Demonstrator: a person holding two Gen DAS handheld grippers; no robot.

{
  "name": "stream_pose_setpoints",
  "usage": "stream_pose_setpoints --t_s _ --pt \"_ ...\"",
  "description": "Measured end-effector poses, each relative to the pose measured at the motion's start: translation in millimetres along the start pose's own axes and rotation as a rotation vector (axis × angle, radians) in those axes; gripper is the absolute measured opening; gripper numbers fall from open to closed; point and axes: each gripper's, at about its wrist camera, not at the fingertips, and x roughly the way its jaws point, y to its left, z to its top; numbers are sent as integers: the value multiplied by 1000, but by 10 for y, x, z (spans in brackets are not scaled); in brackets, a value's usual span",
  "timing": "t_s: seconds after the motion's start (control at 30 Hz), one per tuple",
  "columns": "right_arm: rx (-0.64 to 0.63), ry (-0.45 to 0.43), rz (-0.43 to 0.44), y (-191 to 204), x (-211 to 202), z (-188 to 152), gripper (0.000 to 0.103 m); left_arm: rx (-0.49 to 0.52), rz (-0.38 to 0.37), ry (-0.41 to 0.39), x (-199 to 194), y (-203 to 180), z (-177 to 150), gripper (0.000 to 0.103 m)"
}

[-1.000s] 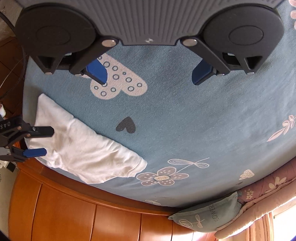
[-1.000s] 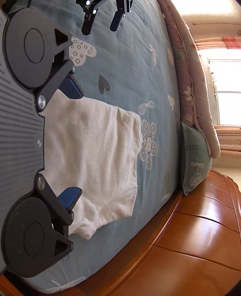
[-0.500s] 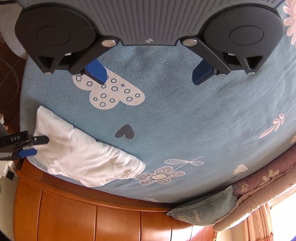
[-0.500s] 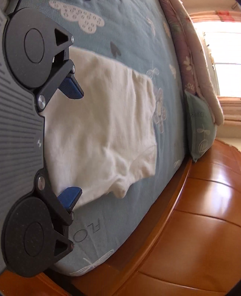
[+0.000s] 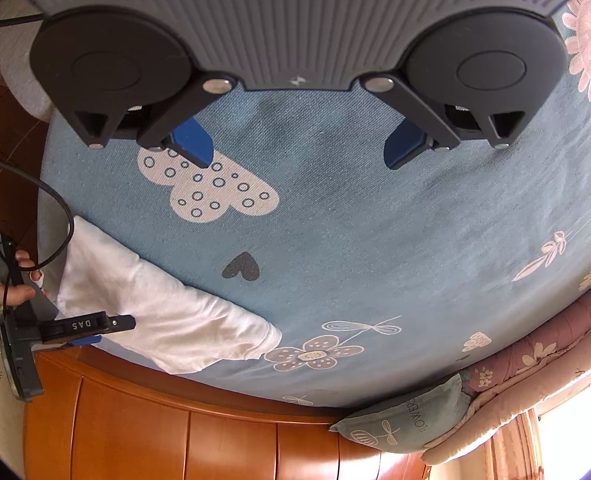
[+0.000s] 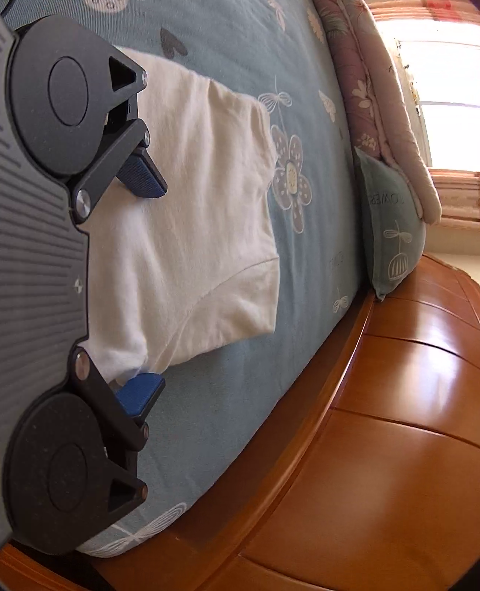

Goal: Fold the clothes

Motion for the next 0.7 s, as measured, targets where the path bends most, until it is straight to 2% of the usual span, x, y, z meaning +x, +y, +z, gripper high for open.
stream_pose_setpoints --t_s 0.1,0.23,0.33,0.43,0.53,0.7 --pt "44 -47 17 21 -143 119 103 -3 16 15 26 61 -19 99" --pt "-36 -108 75 284 -128 370 103 -21 30 11 44 80 -20 99" --pt "-91 -68 62 526 195 492 103 -18 22 6 32 74 -24 99" --pt "-98 -14 99 697 502 530 103 4 36 5 17 70 -34 99" --pt "-156 -4 120 916 680 573 103 -2 36 0 7 117 -32 99" --pt "-130 54 130 1033 898 785 103 -30 38 -6 1 193 -30 99"
